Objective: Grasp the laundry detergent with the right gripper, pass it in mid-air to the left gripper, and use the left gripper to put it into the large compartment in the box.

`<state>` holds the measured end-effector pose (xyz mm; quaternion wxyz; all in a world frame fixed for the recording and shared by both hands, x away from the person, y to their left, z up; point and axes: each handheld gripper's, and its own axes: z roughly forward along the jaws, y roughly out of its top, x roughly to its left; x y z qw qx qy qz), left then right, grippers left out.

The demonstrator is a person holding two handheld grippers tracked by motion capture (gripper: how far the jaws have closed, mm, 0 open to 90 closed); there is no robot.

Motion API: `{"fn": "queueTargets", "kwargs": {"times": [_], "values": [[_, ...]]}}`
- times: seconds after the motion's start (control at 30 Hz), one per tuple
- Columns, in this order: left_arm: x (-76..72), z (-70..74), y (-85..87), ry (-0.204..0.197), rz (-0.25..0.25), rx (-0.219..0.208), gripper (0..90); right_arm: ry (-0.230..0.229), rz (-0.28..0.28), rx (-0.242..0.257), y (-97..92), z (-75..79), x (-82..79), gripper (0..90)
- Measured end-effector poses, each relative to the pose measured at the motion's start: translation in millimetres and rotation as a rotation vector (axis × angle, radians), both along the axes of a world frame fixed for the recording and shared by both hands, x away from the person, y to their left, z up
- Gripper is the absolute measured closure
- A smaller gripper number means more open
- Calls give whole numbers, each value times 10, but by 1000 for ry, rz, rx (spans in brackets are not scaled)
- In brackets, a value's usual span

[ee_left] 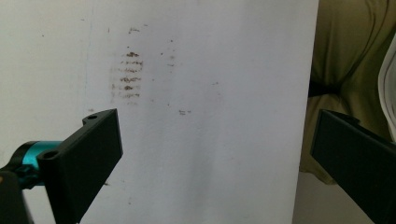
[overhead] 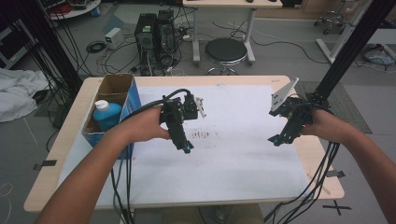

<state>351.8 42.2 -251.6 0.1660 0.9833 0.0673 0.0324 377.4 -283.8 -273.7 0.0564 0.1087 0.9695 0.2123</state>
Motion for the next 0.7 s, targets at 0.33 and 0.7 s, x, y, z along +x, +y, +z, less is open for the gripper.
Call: {"fn": "queueTargets", "kwargs": {"times": [0.33,0.7], "values": [[12,12,20,-3,8,-5,23,0,-5,-4,3,9,5,9],[26,20,40,-8,13,-3,23,-1,-4,-6,2,16,-2,9]]}}
